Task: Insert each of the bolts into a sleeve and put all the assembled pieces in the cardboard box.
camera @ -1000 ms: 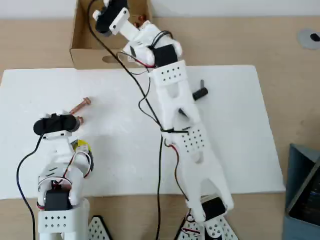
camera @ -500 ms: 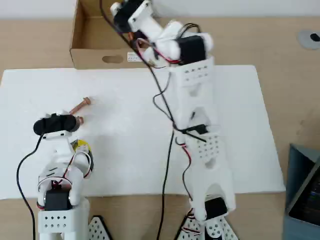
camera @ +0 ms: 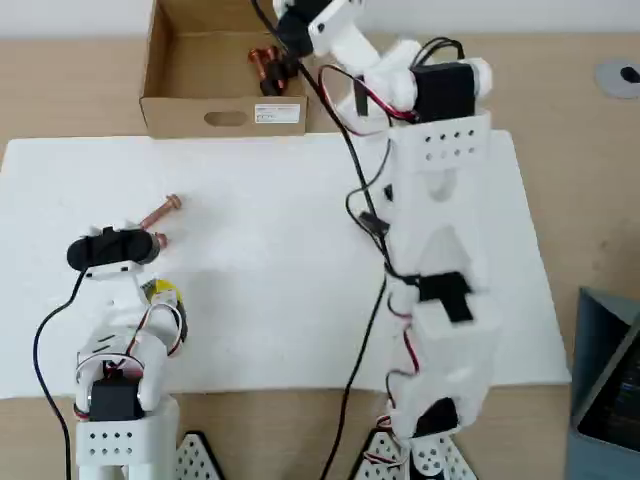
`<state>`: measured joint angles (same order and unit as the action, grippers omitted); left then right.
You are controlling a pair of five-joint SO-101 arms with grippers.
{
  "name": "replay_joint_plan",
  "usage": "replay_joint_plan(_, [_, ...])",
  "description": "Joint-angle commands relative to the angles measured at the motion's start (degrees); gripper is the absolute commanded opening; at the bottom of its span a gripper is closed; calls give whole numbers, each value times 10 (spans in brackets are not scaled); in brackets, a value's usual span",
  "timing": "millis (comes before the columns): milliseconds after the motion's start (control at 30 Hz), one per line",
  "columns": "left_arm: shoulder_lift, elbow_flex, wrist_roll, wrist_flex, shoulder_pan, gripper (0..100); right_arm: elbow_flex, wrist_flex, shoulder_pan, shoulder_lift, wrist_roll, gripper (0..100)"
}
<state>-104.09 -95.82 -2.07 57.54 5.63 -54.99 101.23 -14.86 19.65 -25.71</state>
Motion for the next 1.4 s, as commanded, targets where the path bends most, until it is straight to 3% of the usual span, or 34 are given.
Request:
replay_joint_plan(0, [-3, 5, -2, -7, 4, 1, 163, 12, 11, -87, -33, 12])
replay_joint_plan(200, [-3, 5, -2, -7, 4, 1, 310, -21, 11, -99, -51, 19])
replay_joint_plan(467, [-3, 5, -1, -7, 4, 1, 442, -112, 19, -98, -107, 157])
replay_joint_plan(733, [-3, 5, -1, -7, 4, 1, 555, -192, 36, -98, -138, 166])
replay_joint_plan(1100, [-3, 5, -1, -7, 4, 1, 625, -281, 38, -88, -153, 166])
replay_joint_plan(1367, [-3, 5, -1, -7, 4, 1, 572, -300, 51, 21, -162, 164])
